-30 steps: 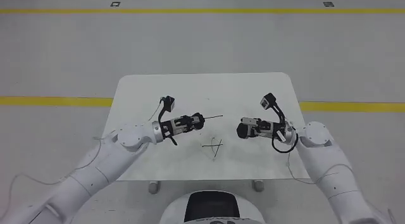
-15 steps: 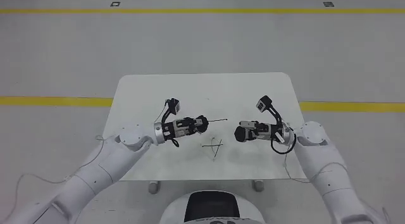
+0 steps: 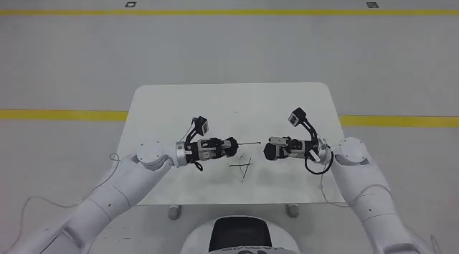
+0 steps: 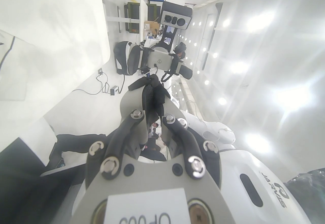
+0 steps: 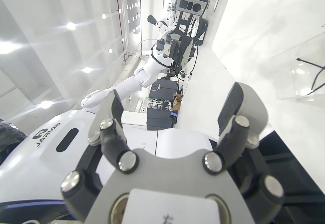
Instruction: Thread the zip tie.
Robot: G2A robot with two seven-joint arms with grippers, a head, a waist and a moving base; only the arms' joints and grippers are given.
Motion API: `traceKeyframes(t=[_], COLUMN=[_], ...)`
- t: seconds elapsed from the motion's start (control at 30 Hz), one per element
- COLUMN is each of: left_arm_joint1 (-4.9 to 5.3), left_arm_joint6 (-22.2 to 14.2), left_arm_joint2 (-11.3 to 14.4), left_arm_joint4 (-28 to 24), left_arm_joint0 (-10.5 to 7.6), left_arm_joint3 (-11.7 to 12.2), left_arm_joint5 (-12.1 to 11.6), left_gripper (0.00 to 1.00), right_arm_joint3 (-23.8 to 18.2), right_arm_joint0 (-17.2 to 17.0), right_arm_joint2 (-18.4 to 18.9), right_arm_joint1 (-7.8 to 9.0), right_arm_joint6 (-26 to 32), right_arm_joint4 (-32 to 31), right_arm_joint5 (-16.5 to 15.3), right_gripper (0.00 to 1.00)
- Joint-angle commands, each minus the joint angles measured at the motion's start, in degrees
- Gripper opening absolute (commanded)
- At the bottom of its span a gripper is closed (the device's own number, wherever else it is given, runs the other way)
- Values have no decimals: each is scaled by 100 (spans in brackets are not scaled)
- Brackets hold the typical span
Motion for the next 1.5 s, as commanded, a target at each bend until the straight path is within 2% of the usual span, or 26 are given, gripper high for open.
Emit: traceKeyframes(t=[0.0, 0.13, 0.33, 0.37, 0.4, 0.43, 0.47, 0.53, 0.7, 1.1, 1.37, 1.47], left_arm_joint1=[0, -21, -70, -83, -91, -100, -109, -123, -157, -221, -249, -253], left_arm_joint6=[0, 54, -38, -82, -125, -148, -185, -219, -353, -482, -476, -488], left_arm_joint2=[0, 20, 16, 10, 8, 5, 8, 10, 10, -23, -73, -98], left_arm_joint4=[1, -53, -324, -412, -439, -489, -491, -476, -425, -356, -309, -292], left_arm_joint0=[0, 79, 189, 218, 231, 248, 256, 260, 232, 206, 229, 237], left_arm_joint3=[0, -58, -31, -29, -17, -3, 7, 18, 62, 186, 248, 273], left_arm_joint5=[0, 221, 291, 257, 225, 216, 207, 198, 216, 294, 312, 314], left_gripper=[0, 0, 0, 0, 0, 0, 0, 0, 0, 0, 0, 0], right_arm_joint3=[0, 78, 340, 388, 410, 430, 442, 435, 433, 339, 288, 288], right_arm_joint0=[0, -54, 8, 16, 23, 28, 32, 35, 42, 30, 22, 23], right_arm_joint2=[0, -41, -110, -135, -159, -184, -219, -280, -391, -524, -620, -641], right_arm_joint1=[0, 8, 7, 7, 9, 12, 18, 33, 93, 210, 284, 305], right_arm_joint6=[0, -202, 0, 0, 0, 0, 0, 0, 0, 0, 0, 0], right_arm_joint4=[0, 39, 492, 563, 612, 652, 712, 772, 867, 888, 920, 934], right_arm_joint5=[0, 16, 0, 0, 0, 0, 0, 0, 0, 0, 0, 0], right_gripper=[100, 100, 100, 95, 84, 63, 50, 47, 30, 22, 9, 7])
